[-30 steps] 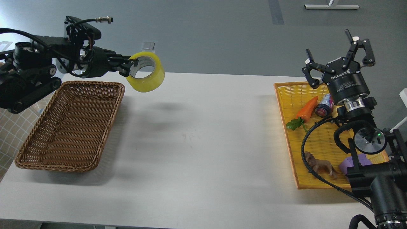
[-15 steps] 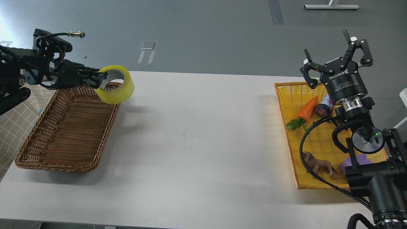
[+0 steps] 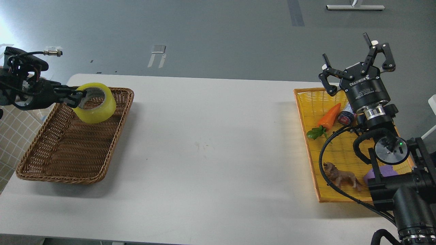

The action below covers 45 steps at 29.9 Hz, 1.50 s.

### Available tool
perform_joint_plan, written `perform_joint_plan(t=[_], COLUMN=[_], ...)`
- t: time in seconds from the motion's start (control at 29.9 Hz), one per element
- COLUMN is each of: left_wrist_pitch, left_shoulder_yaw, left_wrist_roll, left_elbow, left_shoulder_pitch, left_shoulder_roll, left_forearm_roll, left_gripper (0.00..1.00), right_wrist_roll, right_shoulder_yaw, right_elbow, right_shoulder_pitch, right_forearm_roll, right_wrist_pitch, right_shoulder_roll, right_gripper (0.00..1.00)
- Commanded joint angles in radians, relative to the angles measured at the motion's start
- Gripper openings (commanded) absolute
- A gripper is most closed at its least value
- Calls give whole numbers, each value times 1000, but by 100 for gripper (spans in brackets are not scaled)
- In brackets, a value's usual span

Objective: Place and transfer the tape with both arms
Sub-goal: 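Carry the tape roll over the wicker basket and lower it in, then open the left gripper and lift it away from the tape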

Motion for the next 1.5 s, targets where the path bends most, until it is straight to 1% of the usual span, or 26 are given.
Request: perform_joint_plan(t=[0.0, 0.3, 0.5, 0.74, 0.77, 0.8, 0.84, 0.9, 0.94, 1.0, 1.04, 1.07, 1.14, 1.17, 1.34, 1.4, 1.47], left_wrist_pitch=[26, 83, 83, 83, 83, 84, 84, 86, 86, 86, 86, 86, 89, 96, 149, 152, 144], left_shoulder_yaw=[0, 0, -2, -2, -3, -3, -3, -5, -5, -2, -2, -3, -3, -5, -8, -9, -9], left_wrist_roll=[-2, -2, -2, -2, -2, -2, -2, -2, -2, -2, -2, -2, -2, -2, -2, -2, -2], left_elbow=[46, 124, 135, 135, 135, 135, 135, 135, 135, 135, 135, 135, 135, 133, 120, 120, 120], left_shoulder_pitch=[41, 139, 145, 159, 159, 159, 159, 159, 159, 159, 159, 159, 157, 150, 139, 116, 61], left_shoulder_roll=[-5, -34, -65, -70, -70, -71, -71, -76, -76, -76, -76, -76, -76, -76, -71, -70, -73], left_forearm_roll=[-3, -12, -35, -78, -80, -80, -80, -86, -92, -116, -116, -121, -124, -126, -181, -242, -320], left_gripper=[0, 0, 0, 0, 2, 15, 15, 38, 42, 55, 55, 61, 67, 72, 83, 86, 89], right_wrist_roll=[0, 0, 0, 0, 0, 0, 0, 1, 0, 0, 0, 0, 0, 0, 1, 0, 0], right_shoulder_yaw=[0, 1, 0, 1, 0, 1, 1, 0, 0, 1, 1, 1, 1, 1, 1, 1, 1], right_elbow=[-1, -3, -3, -3, -3, -3, -3, -3, -3, -3, -3, -3, -3, -3, -3, -3, -3], right_shoulder_pitch=[-1, -8, -11, -11, -11, -11, -11, -11, -11, -11, -11, -11, -11, -11, -11, -11, -9], right_forearm_roll=[0, 0, 0, 0, 0, 0, 0, 0, 0, 0, 0, 0, 0, 0, 0, 0, 0], right_wrist_pitch=[0, 0, 0, 0, 0, 0, 0, 0, 0, 0, 0, 0, 0, 0, 0, 0, 0], right_shoulder_roll=[0, 0, 0, 0, 0, 0, 0, 0, 0, 0, 0, 0, 0, 0, -3, -3, -3], right_gripper=[100, 100, 100, 100, 100, 100, 100, 100, 100, 100, 100, 100, 100, 100, 100, 100, 100])
